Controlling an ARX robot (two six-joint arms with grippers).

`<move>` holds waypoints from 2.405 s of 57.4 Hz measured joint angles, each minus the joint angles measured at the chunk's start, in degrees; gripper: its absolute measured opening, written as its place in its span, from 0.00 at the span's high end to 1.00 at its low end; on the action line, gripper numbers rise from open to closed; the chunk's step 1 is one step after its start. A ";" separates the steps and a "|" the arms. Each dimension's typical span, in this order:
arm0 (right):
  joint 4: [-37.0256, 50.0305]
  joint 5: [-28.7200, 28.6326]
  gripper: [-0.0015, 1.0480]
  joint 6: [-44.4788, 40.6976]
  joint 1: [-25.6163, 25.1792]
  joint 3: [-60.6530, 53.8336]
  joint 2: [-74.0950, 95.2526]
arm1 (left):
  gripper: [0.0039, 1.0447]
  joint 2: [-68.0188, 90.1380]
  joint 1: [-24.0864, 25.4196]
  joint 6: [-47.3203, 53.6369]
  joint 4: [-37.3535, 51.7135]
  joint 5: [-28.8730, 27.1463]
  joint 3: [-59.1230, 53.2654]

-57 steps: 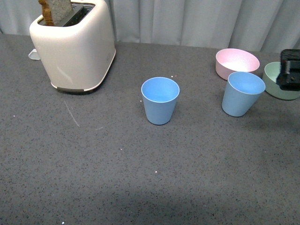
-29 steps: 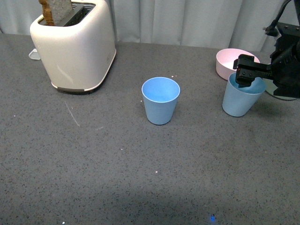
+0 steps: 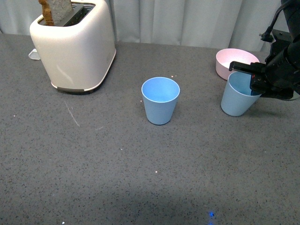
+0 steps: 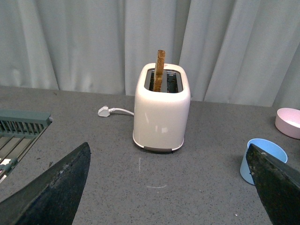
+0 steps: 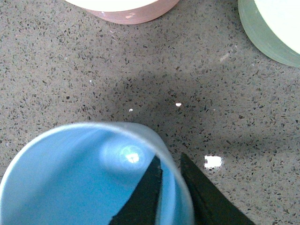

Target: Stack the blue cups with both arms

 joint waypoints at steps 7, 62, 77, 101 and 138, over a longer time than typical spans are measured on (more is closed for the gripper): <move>1.03 -0.63 0.99 0.96 0.07 -0.87 -0.98 | 0.06 -0.02 0.00 0.00 0.00 0.00 0.00; -2.82 -12.50 0.99 3.78 16.57 -1.22 -11.80 | 0.06 -0.02 0.00 0.00 0.00 0.00 0.00; -3.04 -12.15 0.96 3.85 17.11 -0.55 -10.10 | 0.06 -0.02 0.00 0.00 0.00 0.00 0.00; 19.34 1.88 0.51 -3.78 17.25 -8.37 -11.23 | 0.06 -0.02 -0.02 0.02 0.00 -0.04 0.00; 76.30 5.33 0.99 -19.76 4.17 -60.04 -43.58 | 0.06 -0.02 0.00 0.04 -0.09 -0.07 0.00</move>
